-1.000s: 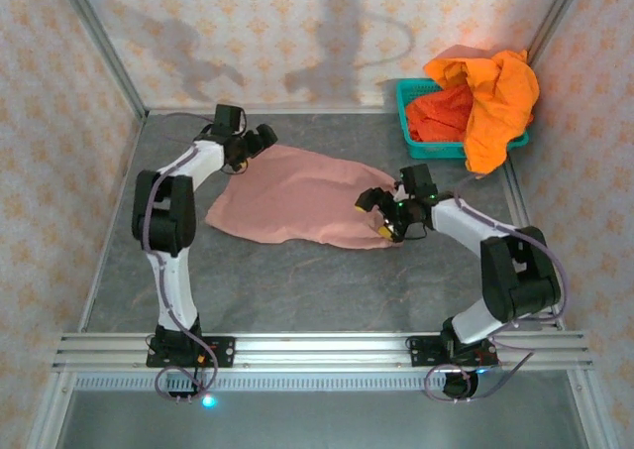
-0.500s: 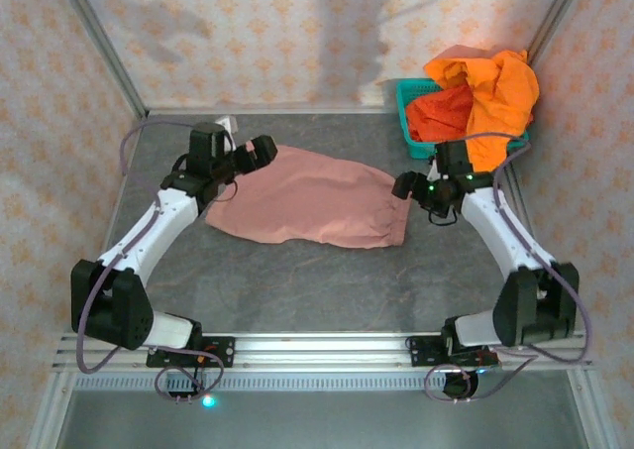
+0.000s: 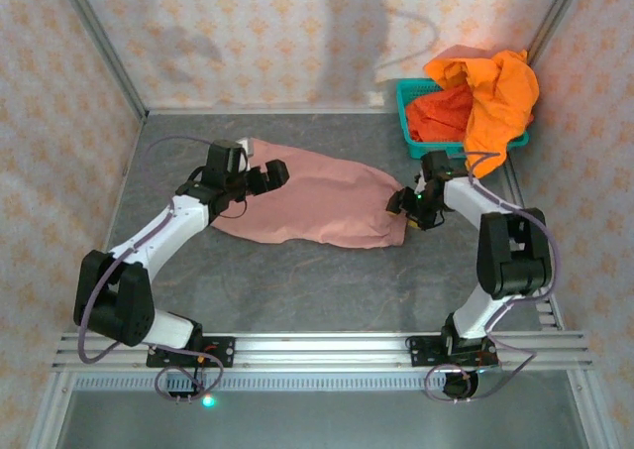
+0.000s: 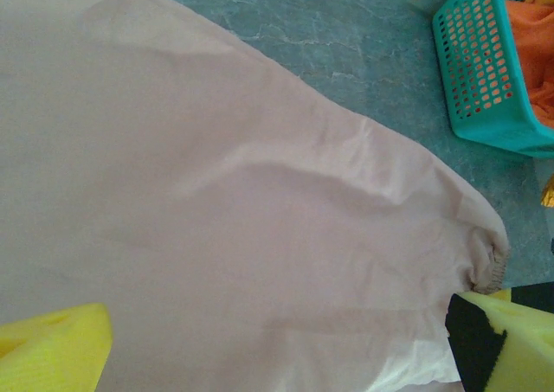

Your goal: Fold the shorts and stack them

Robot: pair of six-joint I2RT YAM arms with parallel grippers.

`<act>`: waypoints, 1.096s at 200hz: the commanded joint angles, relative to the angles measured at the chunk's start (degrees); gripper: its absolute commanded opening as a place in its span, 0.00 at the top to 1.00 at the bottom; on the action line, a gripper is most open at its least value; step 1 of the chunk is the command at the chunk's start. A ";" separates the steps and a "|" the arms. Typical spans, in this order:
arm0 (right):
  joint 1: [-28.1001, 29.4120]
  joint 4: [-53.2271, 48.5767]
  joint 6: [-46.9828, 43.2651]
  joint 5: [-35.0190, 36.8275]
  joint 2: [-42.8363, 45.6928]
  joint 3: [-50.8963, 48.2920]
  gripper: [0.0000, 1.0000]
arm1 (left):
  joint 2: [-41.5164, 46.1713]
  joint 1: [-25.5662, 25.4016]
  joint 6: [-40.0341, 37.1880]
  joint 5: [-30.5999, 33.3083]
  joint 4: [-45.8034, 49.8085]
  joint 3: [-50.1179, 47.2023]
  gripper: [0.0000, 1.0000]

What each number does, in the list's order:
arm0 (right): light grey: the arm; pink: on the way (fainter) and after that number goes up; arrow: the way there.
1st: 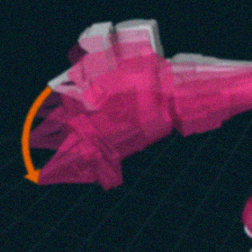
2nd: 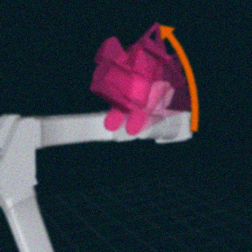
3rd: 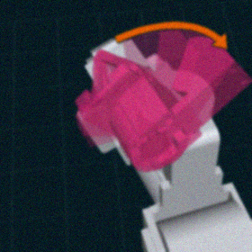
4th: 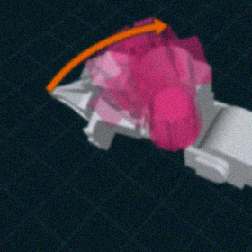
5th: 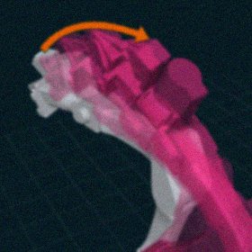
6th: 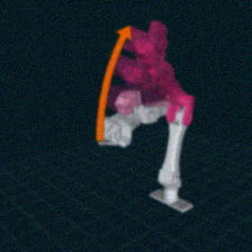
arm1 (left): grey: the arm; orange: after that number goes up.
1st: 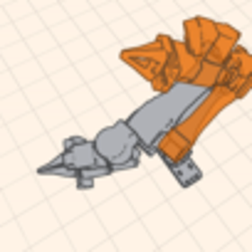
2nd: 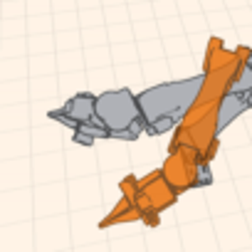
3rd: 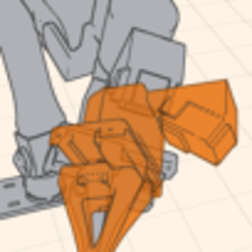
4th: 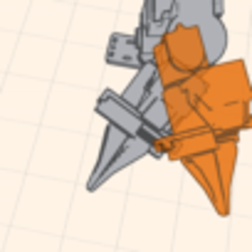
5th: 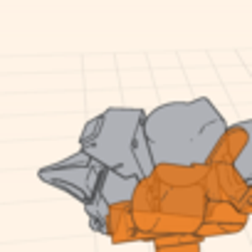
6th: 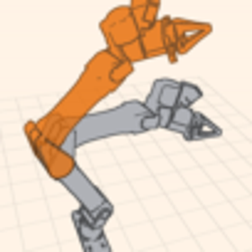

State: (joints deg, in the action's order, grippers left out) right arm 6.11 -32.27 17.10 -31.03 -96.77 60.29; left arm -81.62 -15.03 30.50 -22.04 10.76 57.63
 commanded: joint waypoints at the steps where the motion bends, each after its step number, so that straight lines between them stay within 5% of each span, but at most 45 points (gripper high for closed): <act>1: 0.15 2.40 0.89 0.49 -1.96 0.15 0.38 | -0.82 -0.57 -0.62 -0.02 0.01 0.27 0.00; 53: 1.77 5.11 2.29 0.33 -5.81 1.00 0.43 | -1.85 -1.10 -0.77 0.13 0.40 0.90 0.00; 170: 3.09 0.68 0.67 6.91 -10.04 4.50 1.00 | -2.18 -1.06 -2.12 0.87 1.40 1.77 0.00; 219: 3.38 -10.42 -4.73 18.95 -4.12 10.01 1.00 | -0.17 -0.97 -3.93 3.63 4.11 2.23 0.00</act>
State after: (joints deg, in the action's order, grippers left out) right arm 9.45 -33.28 16.25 -23.75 -104.38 67.31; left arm -83.64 -15.77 28.75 -20.88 12.38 58.08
